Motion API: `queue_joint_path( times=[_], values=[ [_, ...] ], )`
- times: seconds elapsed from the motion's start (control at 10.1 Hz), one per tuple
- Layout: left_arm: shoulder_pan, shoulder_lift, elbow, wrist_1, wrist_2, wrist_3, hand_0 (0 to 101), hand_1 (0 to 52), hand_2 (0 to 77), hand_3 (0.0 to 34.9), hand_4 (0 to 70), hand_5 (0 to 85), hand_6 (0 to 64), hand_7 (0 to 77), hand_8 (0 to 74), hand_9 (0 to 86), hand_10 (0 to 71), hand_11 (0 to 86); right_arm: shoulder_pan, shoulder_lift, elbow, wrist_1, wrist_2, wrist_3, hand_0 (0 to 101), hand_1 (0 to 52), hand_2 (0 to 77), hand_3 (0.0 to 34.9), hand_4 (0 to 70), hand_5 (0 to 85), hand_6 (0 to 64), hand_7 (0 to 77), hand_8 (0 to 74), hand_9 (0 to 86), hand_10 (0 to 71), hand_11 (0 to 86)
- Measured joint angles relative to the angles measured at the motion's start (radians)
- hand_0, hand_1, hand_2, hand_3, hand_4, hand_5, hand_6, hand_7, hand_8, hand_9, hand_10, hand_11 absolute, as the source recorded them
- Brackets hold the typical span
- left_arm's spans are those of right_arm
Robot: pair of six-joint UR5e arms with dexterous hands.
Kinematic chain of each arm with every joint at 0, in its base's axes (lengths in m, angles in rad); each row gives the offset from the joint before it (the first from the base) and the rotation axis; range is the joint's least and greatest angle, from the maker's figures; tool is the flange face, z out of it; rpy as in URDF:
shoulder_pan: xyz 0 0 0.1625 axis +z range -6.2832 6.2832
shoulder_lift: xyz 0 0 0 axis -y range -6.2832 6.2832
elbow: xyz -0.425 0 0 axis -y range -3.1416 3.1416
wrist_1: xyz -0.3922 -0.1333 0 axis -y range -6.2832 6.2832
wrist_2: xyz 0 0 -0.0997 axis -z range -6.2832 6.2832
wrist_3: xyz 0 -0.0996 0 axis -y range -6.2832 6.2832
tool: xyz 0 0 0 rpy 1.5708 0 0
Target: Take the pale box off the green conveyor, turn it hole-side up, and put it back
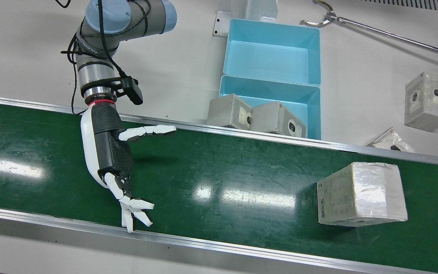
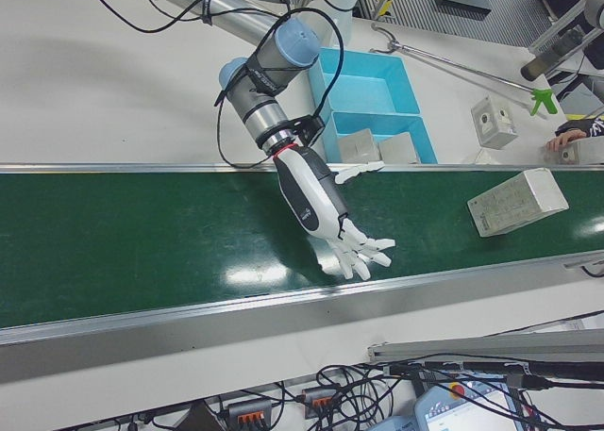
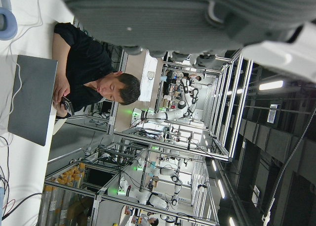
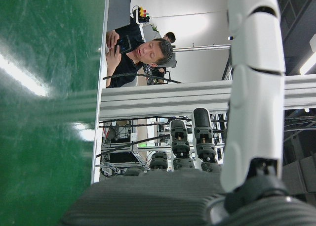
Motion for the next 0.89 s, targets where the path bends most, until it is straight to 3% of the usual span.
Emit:
queue_joint_path(
  times=[0.89],
  values=[
    [0.000, 0.000, 0.000, 0.000, 0.000, 0.000, 0, 0.0, 0.5, 0.0, 0.0, 1.1, 0.5, 0.0, 0.5, 0.0, 0.5, 0.5, 0.000, -0.002, 0.000, 0.000, 0.000, 0.001, 48, 14.7, 10.9, 0.0, 13.1, 25.6, 6.5, 8.2, 3.3, 5.4, 0.0, 0.5]
  ],
)
